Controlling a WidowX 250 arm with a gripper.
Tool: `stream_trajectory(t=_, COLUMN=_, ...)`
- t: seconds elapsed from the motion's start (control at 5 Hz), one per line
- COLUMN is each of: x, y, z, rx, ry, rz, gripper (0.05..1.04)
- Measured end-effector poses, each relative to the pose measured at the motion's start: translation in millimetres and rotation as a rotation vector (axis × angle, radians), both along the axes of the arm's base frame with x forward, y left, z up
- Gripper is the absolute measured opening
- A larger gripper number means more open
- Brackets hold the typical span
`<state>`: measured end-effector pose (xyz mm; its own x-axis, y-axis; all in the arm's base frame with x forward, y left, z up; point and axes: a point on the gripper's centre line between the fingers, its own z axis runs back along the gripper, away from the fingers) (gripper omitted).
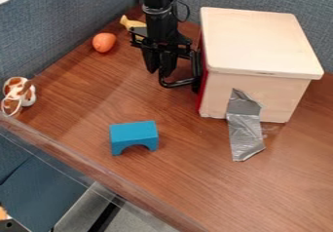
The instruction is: Opened the drawer
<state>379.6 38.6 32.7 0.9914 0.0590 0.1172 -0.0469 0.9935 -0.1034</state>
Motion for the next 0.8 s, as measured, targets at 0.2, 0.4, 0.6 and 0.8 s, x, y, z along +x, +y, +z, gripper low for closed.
stream_trajectory(t=0.2, x=-2.3, y=1.1, z=-3.4, rx=0.057, ry=0.009, rz=-0.020, gripper=0.365)
stream_trajectory(t=0.4, x=-7.3, y=6.5, z=-3.3, rx=0.098, ry=0.020, rz=-0.034, gripper=0.365)
stream_trajectory(t=0.6, x=-12.4, y=9.7, z=0.8, rx=0.114, ry=0.012, rz=-0.033, gripper=0.365)
stream_trajectory(t=0.8, x=-18.0, y=15.2, z=1.2, rx=0.121, ry=0.013, rz=-0.024, gripper=0.365)
